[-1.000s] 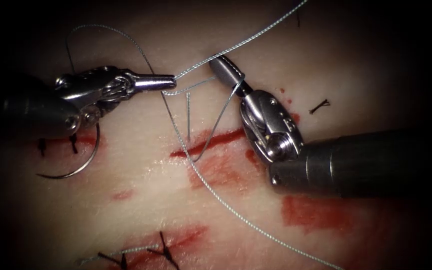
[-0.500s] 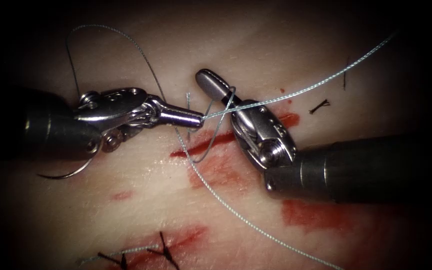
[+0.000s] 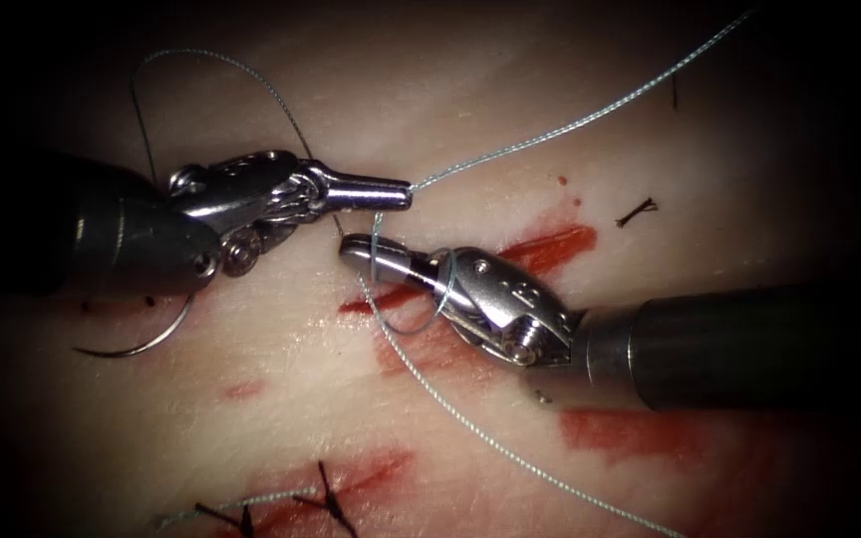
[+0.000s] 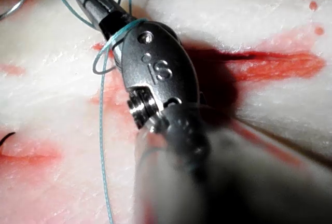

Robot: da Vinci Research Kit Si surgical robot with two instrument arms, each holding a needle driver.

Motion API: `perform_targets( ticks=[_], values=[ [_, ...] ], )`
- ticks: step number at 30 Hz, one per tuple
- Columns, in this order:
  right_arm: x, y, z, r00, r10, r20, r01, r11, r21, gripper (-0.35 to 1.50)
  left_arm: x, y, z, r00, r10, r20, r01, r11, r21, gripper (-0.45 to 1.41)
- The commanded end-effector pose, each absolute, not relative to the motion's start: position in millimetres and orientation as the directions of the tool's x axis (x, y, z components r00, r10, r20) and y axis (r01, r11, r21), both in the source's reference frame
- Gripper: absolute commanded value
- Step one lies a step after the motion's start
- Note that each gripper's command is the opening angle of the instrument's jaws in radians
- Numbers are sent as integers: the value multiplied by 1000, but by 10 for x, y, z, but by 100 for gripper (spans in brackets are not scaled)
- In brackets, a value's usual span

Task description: Wound Closure

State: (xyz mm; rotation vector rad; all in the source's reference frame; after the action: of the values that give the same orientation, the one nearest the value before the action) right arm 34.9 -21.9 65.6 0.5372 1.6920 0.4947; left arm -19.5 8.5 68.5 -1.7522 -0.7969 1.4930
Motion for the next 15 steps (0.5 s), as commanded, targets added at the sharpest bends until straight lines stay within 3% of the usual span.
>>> perform_targets(
  ticks=[1,7,15],
  values=[
    [359,-224,654,-156,591,-792,107,807,581,-35,-200,82,695,150,789,-596,4,-603,-798,-45],
    [370,-228,636,-215,567,-795,179,824,538,-35,-198,64,726,172,651,-739,-96,-736,-671,-45],
    [377,-229,633,-253,560,-789,291,822,490,-35,-199,55,725,121,710,-694,-193,-669,-718,-45]
  ],
)
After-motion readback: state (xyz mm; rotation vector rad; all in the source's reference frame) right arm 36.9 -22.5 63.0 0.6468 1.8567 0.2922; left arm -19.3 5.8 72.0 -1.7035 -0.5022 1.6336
